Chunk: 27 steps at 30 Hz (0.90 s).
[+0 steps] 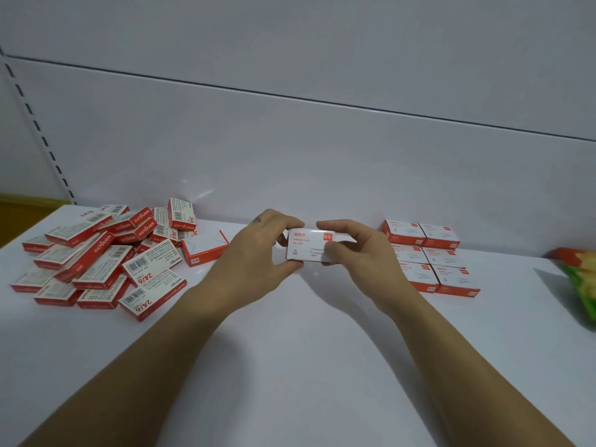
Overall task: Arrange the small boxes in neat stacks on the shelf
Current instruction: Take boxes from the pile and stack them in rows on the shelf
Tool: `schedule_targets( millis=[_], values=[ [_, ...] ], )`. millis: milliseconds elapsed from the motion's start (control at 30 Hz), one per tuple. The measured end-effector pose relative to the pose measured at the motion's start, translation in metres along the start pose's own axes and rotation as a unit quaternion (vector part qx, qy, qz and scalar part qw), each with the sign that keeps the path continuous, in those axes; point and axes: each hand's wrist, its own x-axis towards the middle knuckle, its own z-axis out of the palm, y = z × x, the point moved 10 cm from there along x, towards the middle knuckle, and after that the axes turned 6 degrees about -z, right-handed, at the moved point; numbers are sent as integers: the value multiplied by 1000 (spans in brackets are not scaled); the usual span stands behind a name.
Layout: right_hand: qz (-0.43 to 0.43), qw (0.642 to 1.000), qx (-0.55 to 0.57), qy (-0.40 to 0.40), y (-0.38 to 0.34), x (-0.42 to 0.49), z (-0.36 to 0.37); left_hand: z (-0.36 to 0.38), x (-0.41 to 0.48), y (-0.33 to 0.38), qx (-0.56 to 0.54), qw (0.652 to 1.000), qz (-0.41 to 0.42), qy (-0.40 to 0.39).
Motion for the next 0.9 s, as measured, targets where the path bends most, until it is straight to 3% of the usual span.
schedule_targets(
  millis=[67, 133, 267, 333, 500, 633, 900],
  values=[
    [-93, 982, -158, -39, -17, -1, 3, -2, 0, -2, -7, 1000, -2, 11],
    [-171, 939, -292, -54, -30, -5, 9, -1, 0, -1, -12, 1000, -8, 15],
    [-250, 864, -438, -8, -49, -8, 5, 5, -4, 9, -13, 1000, 4, 25],
    [-265, 845, -465, -5, -55, -9, 5, 9, -4, 11, 1, 1000, 5, 26],
    [-155, 859, -484, -54, -43, 9, -23, 33, -1, 8, 57, 998, -22, -26],
    [-66, 872, -485, 15, -11, 17, -92, 71, 5, 9, 184, 977, -13, -111],
    [33, 890, -448, 81, 34, 2, -156, 77, 3, 2, 209, 969, 11, -128]
  ],
)
